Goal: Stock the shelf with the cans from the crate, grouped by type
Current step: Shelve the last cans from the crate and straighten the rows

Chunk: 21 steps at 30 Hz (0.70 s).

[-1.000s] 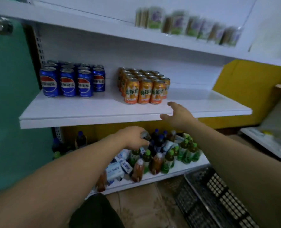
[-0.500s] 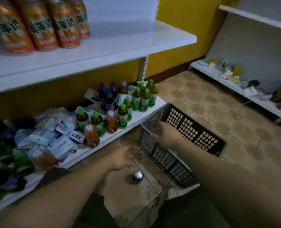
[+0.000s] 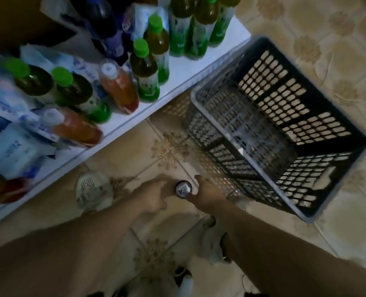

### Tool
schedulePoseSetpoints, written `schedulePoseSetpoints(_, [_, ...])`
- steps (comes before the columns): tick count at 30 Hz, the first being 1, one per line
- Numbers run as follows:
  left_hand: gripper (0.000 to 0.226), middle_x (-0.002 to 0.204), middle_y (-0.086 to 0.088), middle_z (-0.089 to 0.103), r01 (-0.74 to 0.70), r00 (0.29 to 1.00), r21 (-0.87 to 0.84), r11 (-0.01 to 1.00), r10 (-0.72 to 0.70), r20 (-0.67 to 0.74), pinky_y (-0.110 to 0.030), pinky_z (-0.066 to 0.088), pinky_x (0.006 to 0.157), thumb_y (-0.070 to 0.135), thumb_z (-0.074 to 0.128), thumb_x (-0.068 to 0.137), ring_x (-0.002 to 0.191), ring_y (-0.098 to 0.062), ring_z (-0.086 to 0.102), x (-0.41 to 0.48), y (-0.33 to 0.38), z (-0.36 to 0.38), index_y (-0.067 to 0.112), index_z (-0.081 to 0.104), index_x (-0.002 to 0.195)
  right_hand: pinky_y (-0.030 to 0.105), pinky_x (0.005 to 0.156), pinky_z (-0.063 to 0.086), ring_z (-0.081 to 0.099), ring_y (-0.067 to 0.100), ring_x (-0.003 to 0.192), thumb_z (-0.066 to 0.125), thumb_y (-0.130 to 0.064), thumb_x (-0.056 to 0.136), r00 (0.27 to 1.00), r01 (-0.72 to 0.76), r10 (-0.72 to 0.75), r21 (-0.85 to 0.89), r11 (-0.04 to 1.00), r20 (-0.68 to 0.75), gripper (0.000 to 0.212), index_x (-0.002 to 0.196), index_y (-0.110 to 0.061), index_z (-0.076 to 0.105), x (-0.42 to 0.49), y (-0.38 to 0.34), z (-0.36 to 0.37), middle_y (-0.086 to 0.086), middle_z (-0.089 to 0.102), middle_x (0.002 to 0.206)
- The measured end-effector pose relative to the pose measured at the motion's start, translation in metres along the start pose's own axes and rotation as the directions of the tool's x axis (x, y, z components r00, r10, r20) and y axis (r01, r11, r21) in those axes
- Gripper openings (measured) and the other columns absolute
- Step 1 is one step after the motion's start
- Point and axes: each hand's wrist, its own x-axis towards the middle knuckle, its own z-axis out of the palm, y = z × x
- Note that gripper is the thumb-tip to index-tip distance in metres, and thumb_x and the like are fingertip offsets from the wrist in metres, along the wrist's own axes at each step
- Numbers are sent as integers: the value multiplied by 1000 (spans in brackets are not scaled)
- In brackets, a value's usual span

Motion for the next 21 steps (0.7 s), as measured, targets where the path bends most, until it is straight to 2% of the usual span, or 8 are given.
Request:
schedulePoseSetpoints(4, [89,154,-6,30,81,994,8,997,-81,68,-32,37,107,29,73,80,135,-22,38,47,-20,19,16,21,151,39,103,42,40,34,131,70,-39,84,986,-62,45,99,993,162,93,153,-23,10,54,0,38,10,25,149])
schedulePoseSetpoints(6, [90,156,-4,27,113,989,-19,993,-111,94,-34,39,106,30,73,81,135,-23,37,64,-31,24,19,19,152,39,99,44,41,36,127,69,-36,85,981,-85,66,100,991,183,91,153,-26,9,74,-4,55,9,20,148])
schedulePoseSetpoints(11, [84,159,-5,17,96,988,-12,995,-94,120,-30,33,109,33,66,88,141,-24,28,78,-45,23,18,13,152,42,94,48,49,32,117,64,-29,86,996,-78,79,-18,997,49,65,141,-23,29,98,-7,65,9,39,135])
schedulePoseSetpoints(13, [83,159,-4,17,74,993,-15,997,-72,93,-29,31,109,32,65,88,142,-23,26,68,-40,14,18,14,152,40,94,47,51,32,117,63,-35,85,998,-56,54,31,998,45,67,142,-25,31,89,-8,53,8,42,134])
schedulePoseSetpoints(17, [74,148,-8,39,-28,999,-23,999,27,-34,-31,40,103,24,67,83,131,-24,42,31,-14,-14,17,30,147,34,84,46,56,27,107,66,-56,78,997,48,-38,154,987,-70,70,136,-27,38,45,-21,13,3,53,122])
schedulePoseSetpoints(21, [74,132,0,51,-165,971,-116,979,141,-196,-35,45,97,24,76,73,119,-20,53,-28,16,-49,22,42,137,33,85,45,56,21,105,64,-48,78,962,217,-162,258,941,-219,64,135,-28,42,-24,-50,-33,-1,57,117])
